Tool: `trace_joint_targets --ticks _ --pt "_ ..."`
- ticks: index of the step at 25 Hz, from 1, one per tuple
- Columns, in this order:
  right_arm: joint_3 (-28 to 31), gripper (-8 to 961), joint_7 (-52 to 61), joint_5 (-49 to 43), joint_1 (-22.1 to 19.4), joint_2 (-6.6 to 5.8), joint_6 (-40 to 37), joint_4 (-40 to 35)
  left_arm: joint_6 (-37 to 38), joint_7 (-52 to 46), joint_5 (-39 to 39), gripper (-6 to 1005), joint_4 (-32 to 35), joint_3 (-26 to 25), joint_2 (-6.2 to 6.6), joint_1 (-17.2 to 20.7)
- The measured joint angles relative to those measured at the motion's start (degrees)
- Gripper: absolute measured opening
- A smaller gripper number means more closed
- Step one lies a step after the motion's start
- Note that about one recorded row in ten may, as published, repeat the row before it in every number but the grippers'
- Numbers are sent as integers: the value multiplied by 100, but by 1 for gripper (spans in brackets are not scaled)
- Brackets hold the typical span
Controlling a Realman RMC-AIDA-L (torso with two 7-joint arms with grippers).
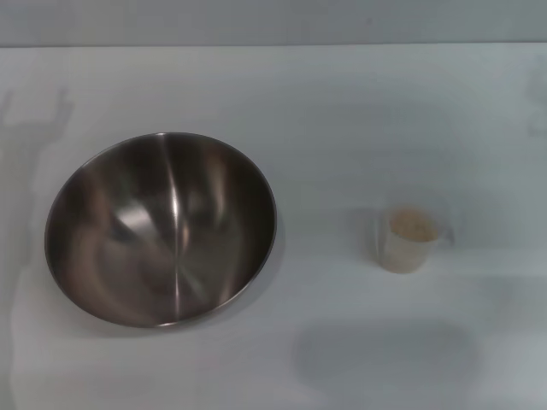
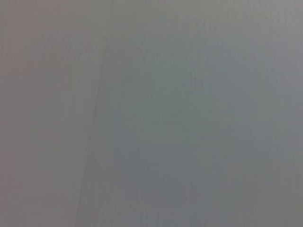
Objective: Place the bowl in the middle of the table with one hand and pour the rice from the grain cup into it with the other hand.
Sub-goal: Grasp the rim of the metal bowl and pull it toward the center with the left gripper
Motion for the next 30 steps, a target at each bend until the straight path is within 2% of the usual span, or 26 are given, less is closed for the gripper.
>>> trace_joint_targets --ticks 9,13,16,19,20,21,23,24,25,27,28,29,30 --pt "0 484 -4 0 9 0 0 11 -12 -1 0 814 1 -5 8 -10" --pt "6 485 -15 0 9 0 -18 5 -548 -3 -6 813 -301 -146 14 -11" --pt "8 485 -18 0 7 0 -32 -7 -1970 -35 -6 813 -1191 -308 40 99" --pt "9 484 -16 -1 -10 0 -36 -16 -4149 -66 36 813 -2387 -574 65 163" --pt "9 484 -12 0 -13 0 -28 -16 -4445 -72 41 813 -2580 -606 71 171" --pt "9 484 -10 0 -16 0 -18 -16 -5353 -79 51 813 -3111 -634 75 223" --pt "10 484 -12 -1 -22 0 -7 -21 -5353 -79 51 814 -3111 -634 75 223" --pt "10 484 -12 -1 -22 0 -7 -21 -6778 -63 55 814 -4226 -607 80 392" --pt "9 484 -21 -1 -21 0 -1 -24 -7527 -52 55 814 -4738 -602 80 473" --pt "9 485 -33 0 -14 -6 26 -34 -7527 -52 55 814 -4738 -602 80 473" --pt "9 485 -34 0 -4 -25 55 -41 -8210 -36 55 814 -5178 -600 82 535" --pt "9 485 -35 0 -1 -34 67 -43 -10475 133 29 813 -6492 -655 104 638" --pt "9 485 -35 0 3 -40 77 -43 -11113 224 13 813 -6795 -711 102 649"
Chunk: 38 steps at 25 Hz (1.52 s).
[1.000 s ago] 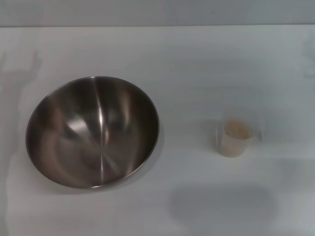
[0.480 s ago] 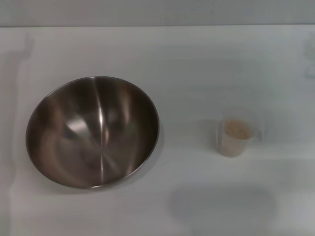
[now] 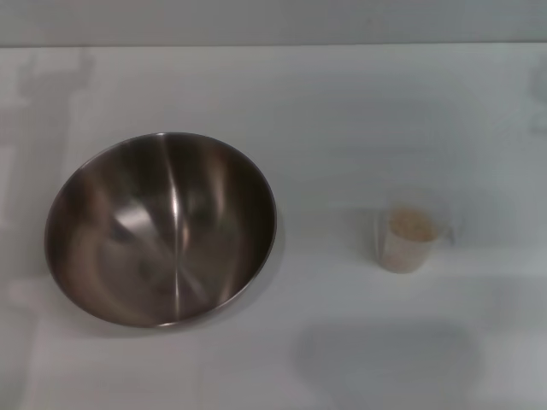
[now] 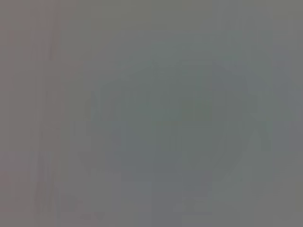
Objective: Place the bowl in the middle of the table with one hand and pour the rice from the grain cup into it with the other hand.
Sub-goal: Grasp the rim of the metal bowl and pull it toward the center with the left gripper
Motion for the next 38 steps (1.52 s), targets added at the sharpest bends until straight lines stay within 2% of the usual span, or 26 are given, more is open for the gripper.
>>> trace_joint_targets --ticks 1,2,6,7,8,9,11,12,13,14,18,25,32,38 --pt "0 485 -1 0 6 -6 13 0 -594 118 -22 813 -286 -68 -8 2" --pt "0 485 -1 0 6 -6 13 0 -594 118 -22 813 -286 -68 -8 2" --pt "0 485 -2 0 26 -22 67 0 -2687 924 -340 813 -1024 -422 -29 -167" --pt "0 485 -2 0 29 -25 92 0 -2961 1057 -409 812 -1099 -494 -30 -213" --pt "0 485 -3 0 35 -32 128 0 -3879 1497 -663 812 -1244 -745 -35 -364" --pt "0 485 -3 0 43 -38 165 0 -3879 1497 -663 812 -1244 -745 -35 -364" --pt "0 485 -4 0 60 -64 229 0 -4815 1908 -898 812 -1298 -999 -38 -535" --pt "0 485 -4 0 61 -70 233 0 -4815 1908 -898 812 -1298 -999 -38 -535" --pt "0 485 -5 0 61 -73 234 0 -5425 2113 -964 812 -1276 -1090 -39 -645" --pt "0 485 -5 0 61 -73 234 0 -5425 2113 -964 812 -1276 -1090 -39 -645" --pt "0 484 -8 0 61 -83 234 0 -6332 2305 -945 811 -1234 -1095 -41 -787" --pt "-1 484 -9 0 45 -83 221 0 -6895 2466 -950 810 -943 -934 -44 -810" --pt "0 484 5 0 32 -92 156 0 -6814 2503 -948 809 -573 -688 -49 -847" --pt "0 485 19 0 23 -92 142 0 -6595 2707 -949 778 83 -655 -50 -1036"
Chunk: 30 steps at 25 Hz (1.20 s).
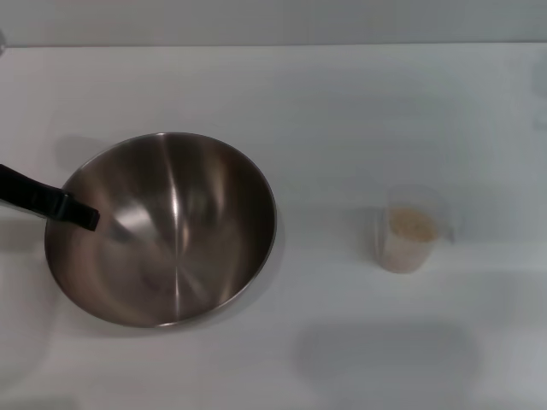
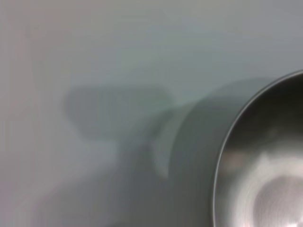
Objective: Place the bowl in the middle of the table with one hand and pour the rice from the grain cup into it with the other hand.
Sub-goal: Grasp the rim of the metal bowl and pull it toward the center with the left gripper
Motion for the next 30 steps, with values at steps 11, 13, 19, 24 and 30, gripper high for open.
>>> trace_joint_targets --ticks 11,13,19,24,30 --pt "0 484 -5 0 0 0 -9 0 123 131 -5 590 356 -50 5 -146" --pt "0 484 -16 0 6 0 -9 0 123 133 -6 517 380 -50 7 -184" --pt "0 484 -22 0 26 -9 -9 0 126 159 -8 282 396 -64 16 -203" --pt "0 484 -24 0 31 -9 -9 0 185 297 -46 90 396 -248 4 -203" --pt "0 484 -25 0 34 -9 -8 0 329 304 -227 48 474 -705 2 -459"
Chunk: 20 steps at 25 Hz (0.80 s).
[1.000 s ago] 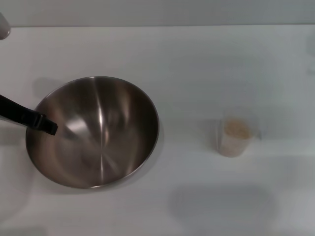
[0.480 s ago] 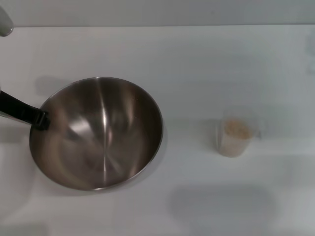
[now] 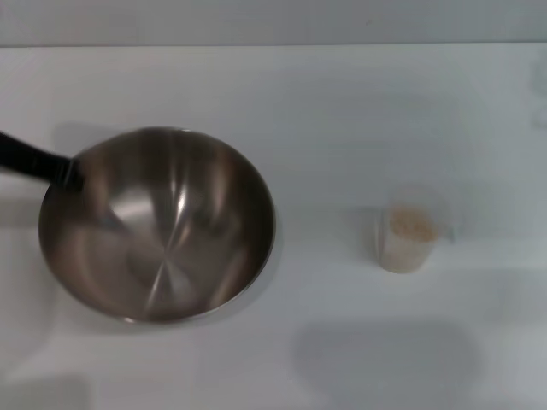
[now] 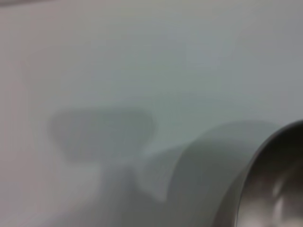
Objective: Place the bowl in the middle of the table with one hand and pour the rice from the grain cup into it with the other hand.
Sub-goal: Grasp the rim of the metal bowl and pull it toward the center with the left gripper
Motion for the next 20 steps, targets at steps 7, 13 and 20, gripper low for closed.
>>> trace_joint_targets --ticks 7,13,20 --pt "0 485 0 0 -29 0 22 0 352 0 -101 39 376 -141 6 -635" --pt "0 485 25 0 -81 -14 -42 3 911 24 -85 33 1327 -107 6 -1450" --pt "0 484 32 0 -122 -45 -139 4 1563 44 104 34 2311 -28 0 -1994"
